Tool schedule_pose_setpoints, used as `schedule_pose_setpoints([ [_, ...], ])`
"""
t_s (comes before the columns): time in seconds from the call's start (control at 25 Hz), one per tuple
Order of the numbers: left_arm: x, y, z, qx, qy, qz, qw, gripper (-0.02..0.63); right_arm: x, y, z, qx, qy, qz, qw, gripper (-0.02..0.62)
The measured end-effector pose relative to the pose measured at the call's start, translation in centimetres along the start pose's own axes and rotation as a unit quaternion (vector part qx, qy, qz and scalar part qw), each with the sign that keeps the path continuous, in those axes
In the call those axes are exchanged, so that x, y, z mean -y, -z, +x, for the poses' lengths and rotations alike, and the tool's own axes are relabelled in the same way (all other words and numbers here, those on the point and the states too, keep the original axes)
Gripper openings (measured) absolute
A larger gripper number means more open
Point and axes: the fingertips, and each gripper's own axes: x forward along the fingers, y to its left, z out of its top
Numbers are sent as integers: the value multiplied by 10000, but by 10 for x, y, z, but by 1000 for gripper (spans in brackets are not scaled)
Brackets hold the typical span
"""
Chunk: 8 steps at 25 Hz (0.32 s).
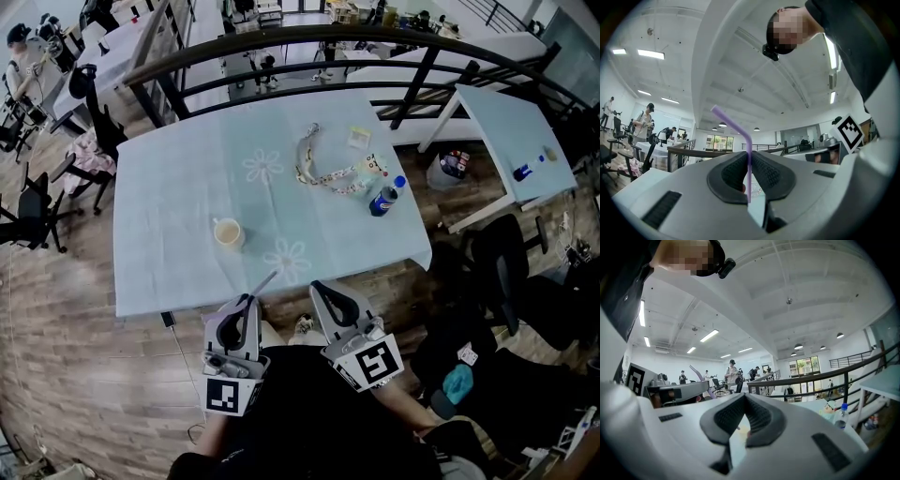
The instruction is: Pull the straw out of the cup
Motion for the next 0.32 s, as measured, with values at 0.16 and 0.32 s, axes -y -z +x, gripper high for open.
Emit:
schedule_pose_setpoints([
  [0.16,-6,3,-3,-32,-47,-25,10000,32,-5,2,4,-34,-54,-3,10000,8],
  [0.32,-15,5,-3,-49,-72,-14,10000,32,-9,2,12,-36,-98,-19,9999,8],
])
